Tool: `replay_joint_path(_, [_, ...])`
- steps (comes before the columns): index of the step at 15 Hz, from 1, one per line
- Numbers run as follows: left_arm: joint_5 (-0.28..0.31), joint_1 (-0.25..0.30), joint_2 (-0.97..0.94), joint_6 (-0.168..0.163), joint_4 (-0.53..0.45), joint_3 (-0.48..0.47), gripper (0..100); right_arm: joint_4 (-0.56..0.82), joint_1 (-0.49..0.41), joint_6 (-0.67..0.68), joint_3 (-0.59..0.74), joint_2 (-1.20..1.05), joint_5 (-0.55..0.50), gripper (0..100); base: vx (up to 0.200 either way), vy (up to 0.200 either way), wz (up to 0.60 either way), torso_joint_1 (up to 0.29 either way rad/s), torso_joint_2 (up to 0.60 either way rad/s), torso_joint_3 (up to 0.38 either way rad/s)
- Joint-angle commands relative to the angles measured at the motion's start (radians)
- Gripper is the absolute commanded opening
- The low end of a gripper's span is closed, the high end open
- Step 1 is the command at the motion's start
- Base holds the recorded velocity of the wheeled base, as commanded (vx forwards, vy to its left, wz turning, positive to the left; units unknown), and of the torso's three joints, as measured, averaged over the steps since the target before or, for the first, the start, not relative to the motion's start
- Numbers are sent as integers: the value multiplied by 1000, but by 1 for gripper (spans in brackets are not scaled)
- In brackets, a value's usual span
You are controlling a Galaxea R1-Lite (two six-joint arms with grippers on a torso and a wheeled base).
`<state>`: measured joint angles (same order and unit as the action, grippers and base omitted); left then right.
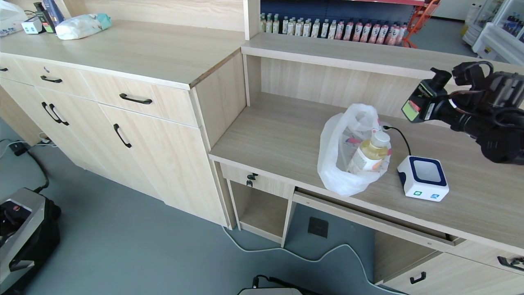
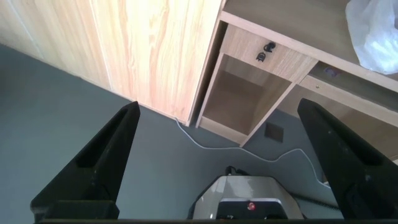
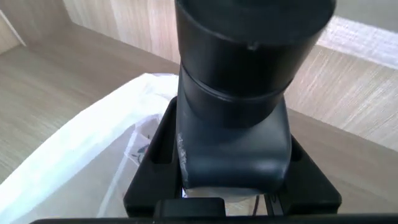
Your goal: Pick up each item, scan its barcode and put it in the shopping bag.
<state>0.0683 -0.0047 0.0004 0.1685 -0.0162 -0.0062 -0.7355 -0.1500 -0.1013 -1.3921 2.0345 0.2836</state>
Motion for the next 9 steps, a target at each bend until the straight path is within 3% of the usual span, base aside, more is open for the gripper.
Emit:
replay_joint_path(1, [-1,-1,0,0,-1,0,100,67,40,37,-102,92,-4,0,0,0,0,0,0,0])
replay_joint_path(9, [-1,-1,0,0,-1,0,100,21,139,28,-110,213,-1,0,0,0,0,0,0,0])
